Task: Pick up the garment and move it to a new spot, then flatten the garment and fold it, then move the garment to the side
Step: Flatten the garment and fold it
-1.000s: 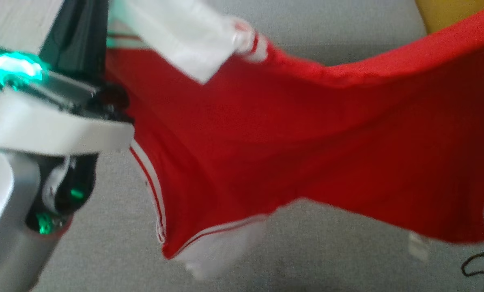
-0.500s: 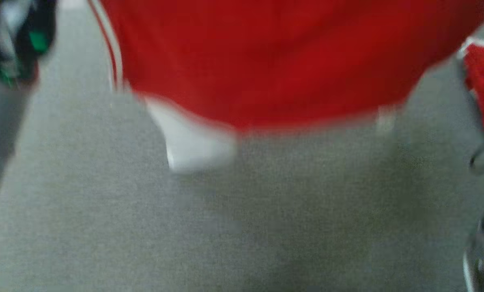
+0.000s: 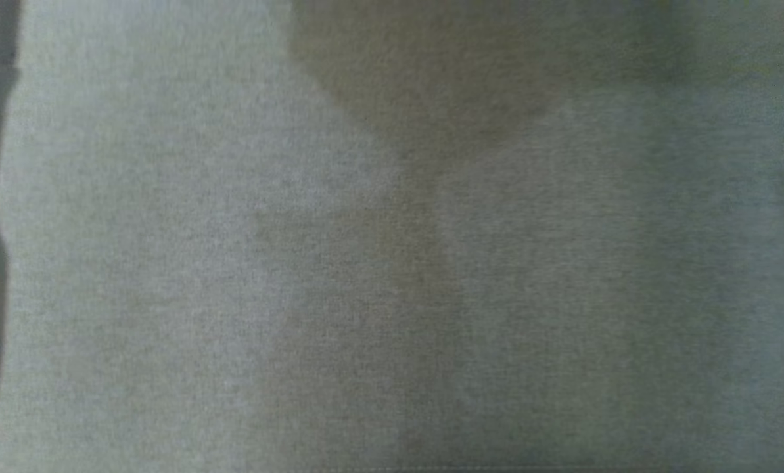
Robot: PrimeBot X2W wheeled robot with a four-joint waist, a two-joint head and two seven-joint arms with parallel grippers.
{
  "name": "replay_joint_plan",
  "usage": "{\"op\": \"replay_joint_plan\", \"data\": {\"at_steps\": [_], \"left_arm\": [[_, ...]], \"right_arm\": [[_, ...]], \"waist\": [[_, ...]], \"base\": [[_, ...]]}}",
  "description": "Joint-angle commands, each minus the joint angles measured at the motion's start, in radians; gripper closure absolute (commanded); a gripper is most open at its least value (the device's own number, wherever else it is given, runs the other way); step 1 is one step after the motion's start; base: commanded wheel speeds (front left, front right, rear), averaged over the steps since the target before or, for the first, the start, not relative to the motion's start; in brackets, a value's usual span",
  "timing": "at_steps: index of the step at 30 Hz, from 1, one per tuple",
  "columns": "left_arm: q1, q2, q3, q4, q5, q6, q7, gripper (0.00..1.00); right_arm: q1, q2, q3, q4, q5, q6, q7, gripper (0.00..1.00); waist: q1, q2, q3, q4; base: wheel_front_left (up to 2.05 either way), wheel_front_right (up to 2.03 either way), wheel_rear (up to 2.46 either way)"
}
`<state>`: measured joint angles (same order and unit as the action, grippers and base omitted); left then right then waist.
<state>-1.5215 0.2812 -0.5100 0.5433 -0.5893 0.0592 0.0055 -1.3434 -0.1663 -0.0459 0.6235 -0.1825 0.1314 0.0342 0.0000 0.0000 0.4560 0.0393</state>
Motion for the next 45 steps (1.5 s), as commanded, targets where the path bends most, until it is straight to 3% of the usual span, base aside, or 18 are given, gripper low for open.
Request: {"op": "replay_joint_plan", "data": {"at_steps": [1,6,10,15,20,32,39,45], "left_arm": [[-0.041,0.014,0.021,0.014,-0.008,-0.017,-0.035,1.00],[0.024,-0.030,0.013,0.087,-0.037,-0.064,-0.118,1.00],[0.085,-0.034,0.014,0.102,-0.055,-0.086,-0.161,1.00],[0.214,0.002,0.044,0.064,-0.090,-0.100,-0.218,1.00],[0.385,0.044,0.085,-0.067,-0.126,-0.088,-0.245,1.00],[0.972,0.101,0.076,-0.489,-0.110,0.054,-0.262,1.00],[1.274,0.158,0.036,-0.685,-0.102,0.151,-0.233,1.00],[1.466,0.208,0.023,-0.808,-0.111,0.228,-0.191,1.00]], "right_arm": [[-0.043,0.034,0.001,0.017,-0.025,-0.001,-0.034,1.00],[-0.016,0.054,-0.012,0.142,-0.059,-0.001,-0.126,1.00],[0.019,0.065,-0.015,0.199,-0.052,-0.001,-0.183,1.00],[0.096,0.078,-0.014,0.242,-0.007,-0.001,-0.257,1.00],[0.200,0.084,-0.028,0.192,0.068,-0.001,-0.288,1.00],[0.644,0.100,-0.017,-0.109,0.227,-0.001,-0.272,1.00],[1.031,0.112,-0.024,-0.418,0.265,-0.001,-0.166,1.00],[1.295,0.116,-0.027,-0.608,0.319,-0.001,-0.065,1.00]], "waist": [[0.0000,0.0000,0.064,0.032],[0.0000,0.0000,0.133,0.051],[0.0000,0.0000,0.157,0.050],[0.0000,0.0000,0.158,0.035],[0.0000,0.0000,0.124,0.023],[0.0000,0.0000,-0.078,0.033],[0.0000,0.0000,-0.240,0.045],[0.0000,0.0000,-0.319,0.049]], "base": [[0.00,0.00,0.00],[0.00,0.00,0.00],[0.00,0.00,0.00],[0.00,0.00,0.00],[0.00,0.00,0.00],[0.00,0.00,0.00],[0.00,0.00,0.00],[0.00,0.00,0.00]]}}
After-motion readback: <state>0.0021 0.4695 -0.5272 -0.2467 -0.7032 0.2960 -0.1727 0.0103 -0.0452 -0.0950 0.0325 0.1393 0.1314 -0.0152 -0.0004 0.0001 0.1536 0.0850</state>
